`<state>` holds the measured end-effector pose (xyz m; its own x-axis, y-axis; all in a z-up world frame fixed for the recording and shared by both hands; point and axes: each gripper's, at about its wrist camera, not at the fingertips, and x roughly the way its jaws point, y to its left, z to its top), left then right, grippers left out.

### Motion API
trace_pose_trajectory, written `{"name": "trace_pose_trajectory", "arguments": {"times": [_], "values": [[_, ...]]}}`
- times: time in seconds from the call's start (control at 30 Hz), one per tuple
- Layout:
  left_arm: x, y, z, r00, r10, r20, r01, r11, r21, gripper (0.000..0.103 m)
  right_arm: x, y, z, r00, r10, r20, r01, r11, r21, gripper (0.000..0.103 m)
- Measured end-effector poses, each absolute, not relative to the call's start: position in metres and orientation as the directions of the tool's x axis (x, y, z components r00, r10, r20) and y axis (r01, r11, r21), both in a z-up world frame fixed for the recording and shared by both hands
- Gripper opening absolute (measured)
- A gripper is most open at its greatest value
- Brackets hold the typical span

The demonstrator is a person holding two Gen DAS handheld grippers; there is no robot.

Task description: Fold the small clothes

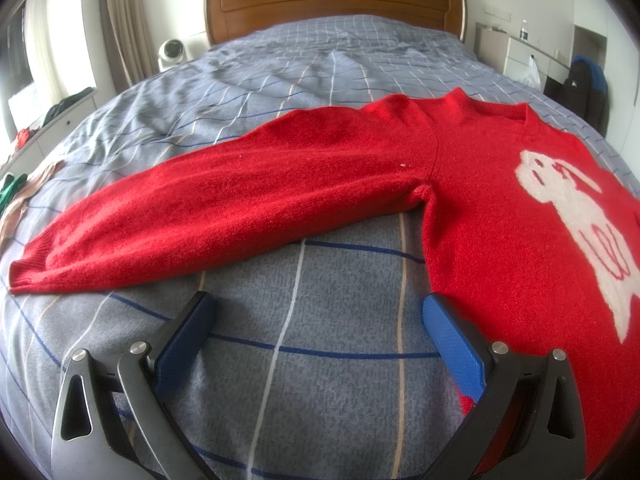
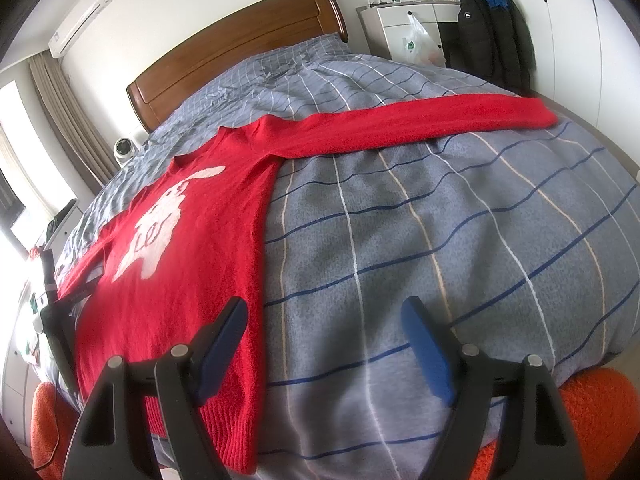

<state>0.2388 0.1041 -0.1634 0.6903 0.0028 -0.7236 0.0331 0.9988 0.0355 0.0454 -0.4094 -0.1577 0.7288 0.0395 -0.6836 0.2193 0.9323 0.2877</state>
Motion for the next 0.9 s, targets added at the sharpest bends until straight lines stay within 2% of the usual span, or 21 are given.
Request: {"name": "trace_pose_trajectory", "arguments": {"times": [0.7,0.9], "values": [[0.239,0.104,-0.163,0.69,0.003,-0.724,0.033,0.999,0.035,0.103,0.046,-0.409,-0.158,0.729,0.037,-0.684,0.224,0.931,0.289,0.078],[0.239,0.104,-0.163,0.69,0.003,-0.724,0.033,0.999,0.035,0.103,0.04,-0.424,-0.154,0.75,0.054,-0.659,0.244,0.904,0.352,0.078]]}}
